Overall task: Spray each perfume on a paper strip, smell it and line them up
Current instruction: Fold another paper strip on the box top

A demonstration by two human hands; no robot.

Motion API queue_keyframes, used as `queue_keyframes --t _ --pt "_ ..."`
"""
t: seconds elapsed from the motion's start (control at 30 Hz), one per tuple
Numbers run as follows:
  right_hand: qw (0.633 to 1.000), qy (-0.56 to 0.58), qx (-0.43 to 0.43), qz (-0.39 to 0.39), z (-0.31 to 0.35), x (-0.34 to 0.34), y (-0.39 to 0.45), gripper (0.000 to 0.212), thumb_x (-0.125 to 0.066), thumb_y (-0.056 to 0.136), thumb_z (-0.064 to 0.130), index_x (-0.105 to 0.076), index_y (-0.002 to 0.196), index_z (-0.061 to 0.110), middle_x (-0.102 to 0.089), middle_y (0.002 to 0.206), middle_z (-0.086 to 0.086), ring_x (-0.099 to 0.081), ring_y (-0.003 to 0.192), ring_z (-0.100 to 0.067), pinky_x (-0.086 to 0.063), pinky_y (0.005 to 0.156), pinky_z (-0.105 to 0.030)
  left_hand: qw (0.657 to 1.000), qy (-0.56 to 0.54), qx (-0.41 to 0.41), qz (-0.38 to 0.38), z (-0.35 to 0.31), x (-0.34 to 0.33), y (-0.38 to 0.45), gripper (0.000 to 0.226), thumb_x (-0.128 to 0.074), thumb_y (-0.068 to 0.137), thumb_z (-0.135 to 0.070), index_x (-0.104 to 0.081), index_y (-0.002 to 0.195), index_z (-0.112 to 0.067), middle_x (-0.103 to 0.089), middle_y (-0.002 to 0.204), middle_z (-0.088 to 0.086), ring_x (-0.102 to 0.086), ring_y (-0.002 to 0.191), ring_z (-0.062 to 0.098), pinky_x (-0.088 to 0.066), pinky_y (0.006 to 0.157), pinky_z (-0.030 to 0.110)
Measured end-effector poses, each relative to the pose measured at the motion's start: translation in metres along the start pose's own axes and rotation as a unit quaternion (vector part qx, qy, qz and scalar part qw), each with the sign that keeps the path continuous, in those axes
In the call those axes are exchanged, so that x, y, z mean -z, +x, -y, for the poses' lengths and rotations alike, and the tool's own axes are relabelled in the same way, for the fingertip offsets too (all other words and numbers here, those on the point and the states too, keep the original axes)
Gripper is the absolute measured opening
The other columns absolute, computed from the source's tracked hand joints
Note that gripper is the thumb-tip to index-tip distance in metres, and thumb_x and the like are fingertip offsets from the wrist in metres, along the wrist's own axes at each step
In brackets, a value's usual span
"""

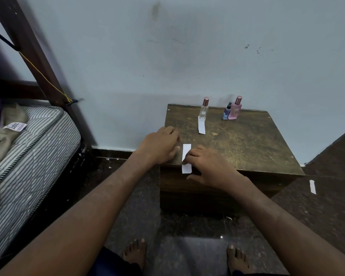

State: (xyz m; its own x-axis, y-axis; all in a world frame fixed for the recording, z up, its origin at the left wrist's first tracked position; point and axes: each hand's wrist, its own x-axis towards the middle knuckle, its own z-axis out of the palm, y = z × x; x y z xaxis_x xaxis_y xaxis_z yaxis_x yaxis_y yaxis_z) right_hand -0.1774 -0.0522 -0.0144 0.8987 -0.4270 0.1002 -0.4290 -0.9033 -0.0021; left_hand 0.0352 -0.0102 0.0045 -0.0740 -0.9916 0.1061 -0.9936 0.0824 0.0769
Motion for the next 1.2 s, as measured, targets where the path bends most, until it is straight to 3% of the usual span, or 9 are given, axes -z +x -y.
queue_keyframes --t 0.23,0.53,0.7,0.83,0.9,1.03,1.2 --pt "0.994 0.083 -0.062 -0.031 0.007 0.005 0.005 0.017 -0.066 0.097 0.034 -0.077 0.105 0.023 -0.072 0.1 0.005 -0.063 0.091 -0.016 -0.053 0.076 -0.035 0.999 -0.022 0.005 0.031 0.006 0.002 -0.015 0.039 -0.056 0.104 -0.044 -0.055 0.137 -0.022 -0.055 0.14 0.002 -0.054 0.129 0.023 -0.049 0.093 0.039" --pt "0.968 0.158 -0.193 -0.041 0.007 0.006 0.027 0.006 -0.081 0.087 0.025 -0.082 0.093 0.026 -0.075 0.083 0.006 -0.067 0.074 -0.008 -0.057 0.069 -0.027 0.999 -0.001 -0.004 0.052 0.006 -0.002 -0.012 0.041 -0.059 0.103 -0.045 -0.054 0.136 -0.022 -0.056 0.137 0.003 -0.057 0.125 0.024 -0.05 0.089 0.038" --pt "0.95 0.208 -0.23 -0.048 0.004 0.009 0.023 0.013 -0.092 0.076 0.024 -0.08 0.079 0.025 -0.073 0.074 0.011 -0.066 0.067 0.0 -0.055 0.063 -0.021 0.999 -0.004 -0.011 0.048 0.0 -0.002 -0.013 0.037 -0.058 0.103 -0.046 -0.056 0.132 -0.024 -0.058 0.133 0.001 -0.058 0.121 0.021 -0.043 0.081 0.032" --pt "0.943 0.243 -0.224 -0.04 0.002 0.015 0.023 0.012 -0.092 0.077 0.032 -0.083 0.082 0.025 -0.073 0.072 0.012 -0.064 0.062 0.004 -0.044 0.054 -0.007 0.999 0.012 -0.007 0.051 -0.002 -0.001 -0.014 0.04 -0.059 0.102 -0.05 -0.057 0.131 -0.022 -0.056 0.133 0.002 -0.056 0.123 0.023 -0.039 0.079 0.031" --pt "0.945 0.244 -0.214 -0.041 0.002 0.018 0.023 0.009 -0.088 0.082 0.033 -0.084 0.086 0.026 -0.071 0.072 0.014 -0.061 0.062 0.007 -0.043 0.057 -0.004 0.998 0.017 -0.006 0.057 -0.003 -0.001 -0.014 0.043 -0.06 0.101 -0.05 -0.057 0.133 -0.022 -0.055 0.136 0.004 -0.055 0.125 0.024 -0.04 0.08 0.032" --pt "0.947 0.248 -0.204 -0.028 0.002 0.017 0.022 0.008 -0.083 0.088 0.031 -0.084 0.092 0.025 -0.067 0.071 0.018 -0.059 0.059 0.013 -0.041 0.06 -0.002 0.998 0.013 -0.003 0.055 -0.003 0.001 -0.013 0.041 -0.059 0.103 -0.047 -0.056 0.134 -0.021 -0.057 0.136 0.004 -0.057 0.123 0.024 -0.043 0.082 0.033" --pt "0.942 0.255 -0.219 -0.023 -0.001 0.018 0.021 0.011 -0.076 0.094 0.029 -0.085 0.099 0.025 -0.078 0.087 0.009 -0.057 0.065 0.009 -0.039 0.064 0.0 0.999 0.0 0.006 0.052 -0.004 -0.003 -0.013 0.039 -0.06 0.102 -0.048 -0.057 0.131 -0.022 -0.057 0.135 0.004 -0.056 0.123 0.024 -0.04 0.08 0.032"
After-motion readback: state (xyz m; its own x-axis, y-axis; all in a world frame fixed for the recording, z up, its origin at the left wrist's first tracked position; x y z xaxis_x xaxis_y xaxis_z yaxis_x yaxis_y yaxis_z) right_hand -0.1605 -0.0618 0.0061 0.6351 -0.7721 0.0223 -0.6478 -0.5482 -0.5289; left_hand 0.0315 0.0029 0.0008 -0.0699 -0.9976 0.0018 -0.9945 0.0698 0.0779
